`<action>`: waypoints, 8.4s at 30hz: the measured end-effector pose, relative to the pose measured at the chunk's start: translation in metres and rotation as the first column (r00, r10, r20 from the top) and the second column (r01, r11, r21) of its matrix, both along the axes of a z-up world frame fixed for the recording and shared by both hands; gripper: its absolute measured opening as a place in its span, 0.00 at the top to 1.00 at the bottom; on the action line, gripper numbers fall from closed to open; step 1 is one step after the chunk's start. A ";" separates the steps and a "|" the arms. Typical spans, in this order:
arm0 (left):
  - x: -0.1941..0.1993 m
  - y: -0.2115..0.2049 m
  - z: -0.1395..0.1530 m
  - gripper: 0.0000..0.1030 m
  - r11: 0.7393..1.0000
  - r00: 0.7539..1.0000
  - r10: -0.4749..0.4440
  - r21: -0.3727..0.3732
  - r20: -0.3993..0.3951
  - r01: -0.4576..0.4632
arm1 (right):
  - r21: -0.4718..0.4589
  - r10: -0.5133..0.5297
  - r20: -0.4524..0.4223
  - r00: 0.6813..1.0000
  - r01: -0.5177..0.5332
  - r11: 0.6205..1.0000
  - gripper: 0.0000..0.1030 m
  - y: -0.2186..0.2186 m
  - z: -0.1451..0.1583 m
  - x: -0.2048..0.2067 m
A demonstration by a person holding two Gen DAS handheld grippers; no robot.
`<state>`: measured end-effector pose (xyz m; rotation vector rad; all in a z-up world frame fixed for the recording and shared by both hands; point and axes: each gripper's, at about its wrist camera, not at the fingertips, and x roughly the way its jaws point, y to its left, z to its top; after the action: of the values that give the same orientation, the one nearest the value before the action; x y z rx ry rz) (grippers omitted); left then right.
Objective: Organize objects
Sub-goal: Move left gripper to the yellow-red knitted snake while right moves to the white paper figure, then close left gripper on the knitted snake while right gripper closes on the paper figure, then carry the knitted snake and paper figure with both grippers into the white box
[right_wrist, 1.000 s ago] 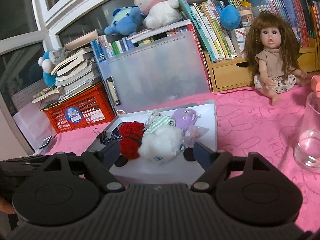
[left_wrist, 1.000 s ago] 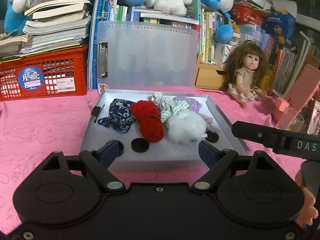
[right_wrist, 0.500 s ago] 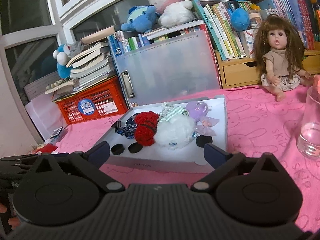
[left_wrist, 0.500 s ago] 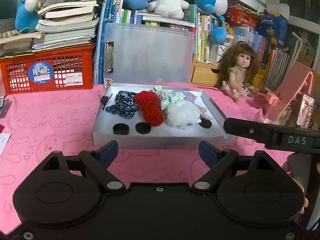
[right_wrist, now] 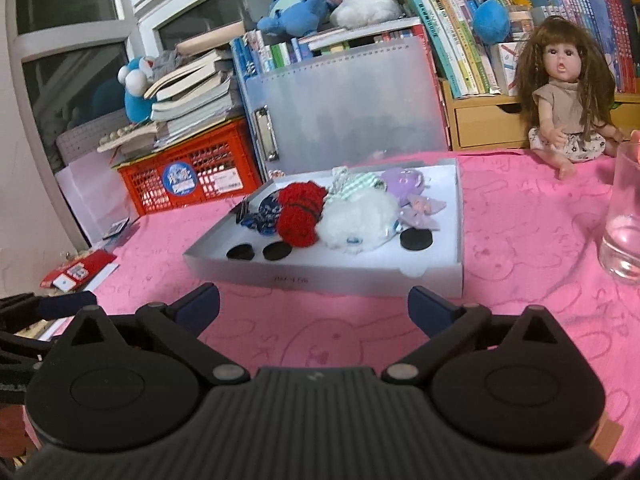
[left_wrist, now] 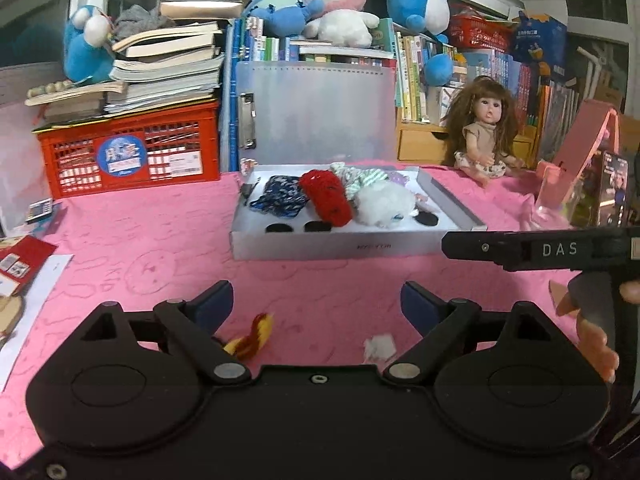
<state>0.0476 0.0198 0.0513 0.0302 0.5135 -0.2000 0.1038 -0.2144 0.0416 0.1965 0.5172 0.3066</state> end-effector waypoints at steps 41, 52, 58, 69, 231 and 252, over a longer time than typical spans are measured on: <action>-0.022 0.048 -0.037 0.31 0.992 0.991 0.129 -0.006 -0.021 -0.129 | -0.252 0.243 0.002 0.970 -0.235 0.939 0.00 0.084 -0.033 -0.037; -0.013 0.044 -0.044 0.34 0.993 0.992 0.120 -0.005 -0.036 -0.120 | -0.275 0.250 0.011 0.968 -0.238 0.932 0.00 0.088 -0.035 -0.039; -0.011 0.043 -0.044 0.38 0.993 0.992 0.118 -0.008 -0.040 -0.119 | -0.251 0.261 0.033 0.965 -0.245 0.937 0.00 0.085 -0.034 -0.042; -0.001 0.044 -0.048 0.45 0.991 0.990 0.129 -0.023 -0.058 -0.130 | -0.278 0.302 0.040 0.952 -0.280 0.919 0.18 0.091 -0.033 -0.047; 0.202 -0.054 -0.039 0.79 0.991 0.990 0.088 -0.091 -0.107 -0.098 | -0.143 -0.192 -0.041 0.981 0.184 0.972 0.70 -0.004 -0.012 0.099; 0.224 -0.052 -0.056 0.79 0.987 0.984 0.119 -0.092 -0.134 -0.132 | -0.138 -0.194 -0.067 0.979 0.184 0.973 0.70 -0.003 -0.021 0.111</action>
<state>0.2717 -0.0319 -0.0052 -0.1141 0.6309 -0.1041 0.2144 -0.2175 0.0207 0.1291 0.5913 0.0785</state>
